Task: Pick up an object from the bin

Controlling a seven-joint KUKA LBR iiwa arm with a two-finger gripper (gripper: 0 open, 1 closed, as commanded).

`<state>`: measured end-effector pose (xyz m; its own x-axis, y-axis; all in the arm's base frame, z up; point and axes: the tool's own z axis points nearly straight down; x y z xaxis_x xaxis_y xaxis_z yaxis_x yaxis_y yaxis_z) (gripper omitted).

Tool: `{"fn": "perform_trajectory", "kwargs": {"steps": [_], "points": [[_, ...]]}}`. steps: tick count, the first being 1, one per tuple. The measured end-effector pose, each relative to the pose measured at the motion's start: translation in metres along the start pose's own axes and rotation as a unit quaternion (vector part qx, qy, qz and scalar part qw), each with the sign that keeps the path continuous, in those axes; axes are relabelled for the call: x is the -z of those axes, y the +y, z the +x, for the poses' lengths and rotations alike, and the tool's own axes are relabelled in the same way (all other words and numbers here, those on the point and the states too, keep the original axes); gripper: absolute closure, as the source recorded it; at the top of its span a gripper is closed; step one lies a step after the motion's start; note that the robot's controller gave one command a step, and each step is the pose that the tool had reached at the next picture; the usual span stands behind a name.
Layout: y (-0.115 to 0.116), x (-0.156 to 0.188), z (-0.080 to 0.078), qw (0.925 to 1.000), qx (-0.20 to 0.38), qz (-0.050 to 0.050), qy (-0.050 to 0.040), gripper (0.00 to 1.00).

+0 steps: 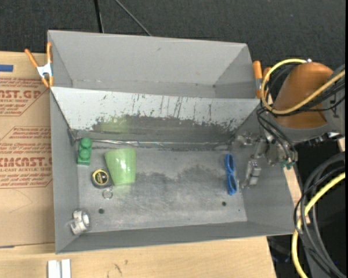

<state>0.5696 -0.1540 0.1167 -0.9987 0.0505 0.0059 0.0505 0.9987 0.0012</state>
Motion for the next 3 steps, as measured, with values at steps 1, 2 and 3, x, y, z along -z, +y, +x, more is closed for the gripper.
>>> {"fn": "perform_trajectory", "kwargs": {"steps": [1, 2, 3], "points": [[0.019, -0.048, 0.051, 0.9560, 0.293, 0.001, -0.0021, 0.00], [0.014, -0.031, 0.007, 0.9200, 0.392, -0.003, -0.0041, 0.00], [0.009, -0.031, 0.007, 0.9200, 0.392, 0.001, -0.0039, 1.00]]}}
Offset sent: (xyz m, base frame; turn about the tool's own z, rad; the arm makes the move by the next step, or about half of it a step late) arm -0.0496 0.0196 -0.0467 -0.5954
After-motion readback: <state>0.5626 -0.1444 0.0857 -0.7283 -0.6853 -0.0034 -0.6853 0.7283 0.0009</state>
